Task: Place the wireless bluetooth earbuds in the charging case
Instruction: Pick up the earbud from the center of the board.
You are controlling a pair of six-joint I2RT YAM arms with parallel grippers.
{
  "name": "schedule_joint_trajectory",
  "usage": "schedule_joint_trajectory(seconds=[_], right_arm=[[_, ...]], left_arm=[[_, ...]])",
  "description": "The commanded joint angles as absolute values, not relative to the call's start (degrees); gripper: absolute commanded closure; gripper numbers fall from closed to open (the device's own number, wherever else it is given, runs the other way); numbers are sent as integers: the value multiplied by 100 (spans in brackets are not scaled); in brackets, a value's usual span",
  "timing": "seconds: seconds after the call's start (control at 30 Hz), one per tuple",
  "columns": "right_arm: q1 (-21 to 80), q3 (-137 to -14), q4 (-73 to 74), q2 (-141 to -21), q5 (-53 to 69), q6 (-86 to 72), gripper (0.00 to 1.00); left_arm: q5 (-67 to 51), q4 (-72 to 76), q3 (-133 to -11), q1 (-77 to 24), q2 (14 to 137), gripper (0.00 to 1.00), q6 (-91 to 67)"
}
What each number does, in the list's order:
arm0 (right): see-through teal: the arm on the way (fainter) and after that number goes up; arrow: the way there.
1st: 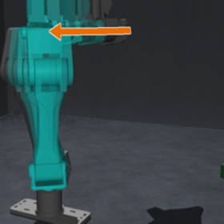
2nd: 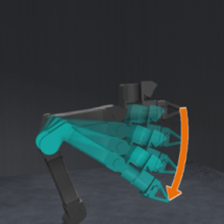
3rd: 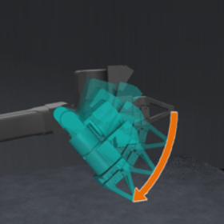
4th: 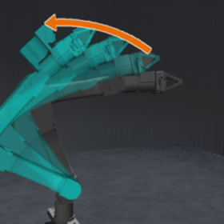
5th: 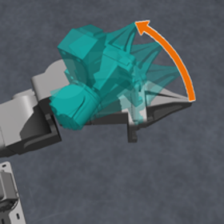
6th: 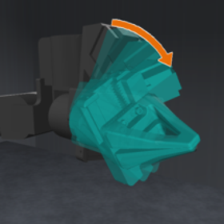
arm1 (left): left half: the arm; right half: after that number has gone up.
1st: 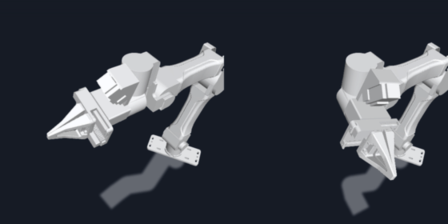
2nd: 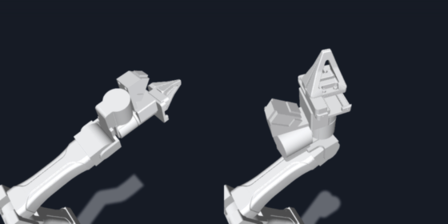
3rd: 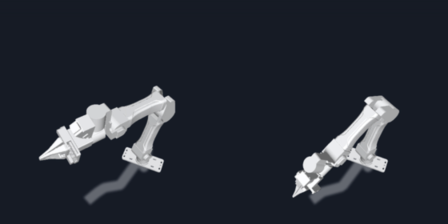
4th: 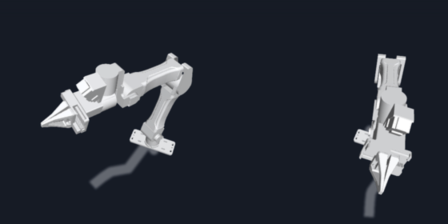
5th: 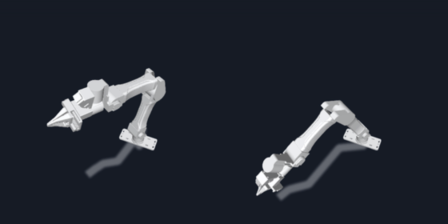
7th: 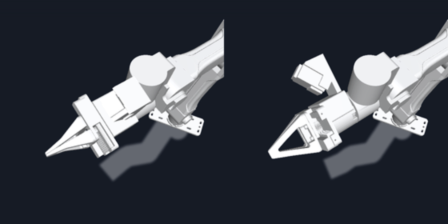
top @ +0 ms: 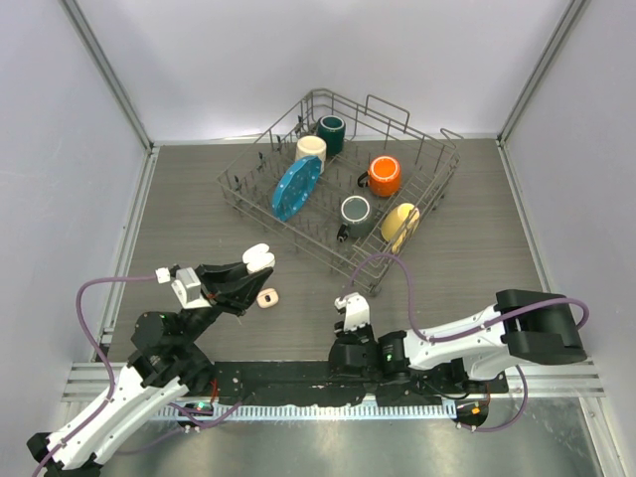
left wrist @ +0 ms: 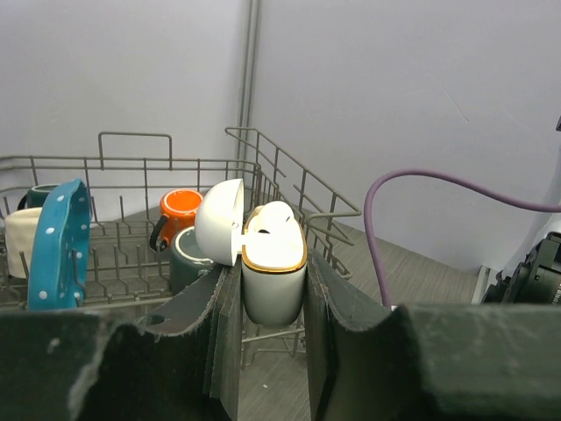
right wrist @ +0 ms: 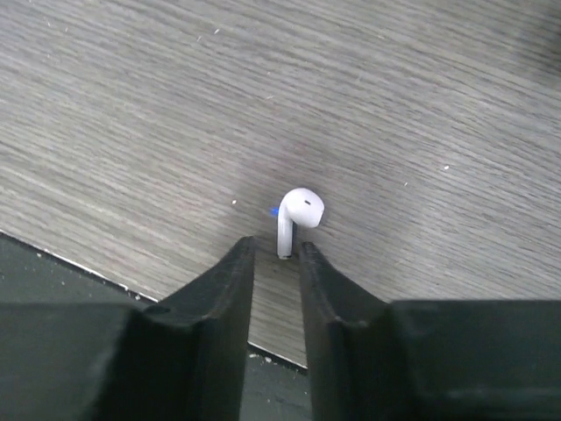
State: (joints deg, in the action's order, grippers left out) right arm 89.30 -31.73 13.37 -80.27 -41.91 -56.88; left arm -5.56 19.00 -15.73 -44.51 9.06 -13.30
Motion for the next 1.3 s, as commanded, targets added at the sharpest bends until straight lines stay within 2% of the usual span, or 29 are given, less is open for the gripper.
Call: schedule_joint_trajectory(seconds=[0.0,0.13,0.37,0.63,0.97,1.27], right_arm=[[8974,-3331,1617,-7735,-4086,-5572,63],[8974,-3577,1889,-7471,-4183,-5458,53],[8886,-4350,2573,-7427,-4465,-5387,47],[8376,-5089,3849,-7804,-4087,-6784,48],[8253,-5177,3902,-8419,-3621,-7110,48],[7884,-4931,3437,-8306,-3235,-6979,48]], left_arm=[[-475,2004,-1740,-4447,844,100,-1380],[-492,2021,-1740,-4447,853,100,-1371],[-510,2030,-1767,-4456,870,100,-1362],[-449,1916,-1775,-4447,765,100,-1336],[-413,1872,-1767,-4447,738,100,-1301],[-413,1907,-1749,-4447,773,100,-1310]])
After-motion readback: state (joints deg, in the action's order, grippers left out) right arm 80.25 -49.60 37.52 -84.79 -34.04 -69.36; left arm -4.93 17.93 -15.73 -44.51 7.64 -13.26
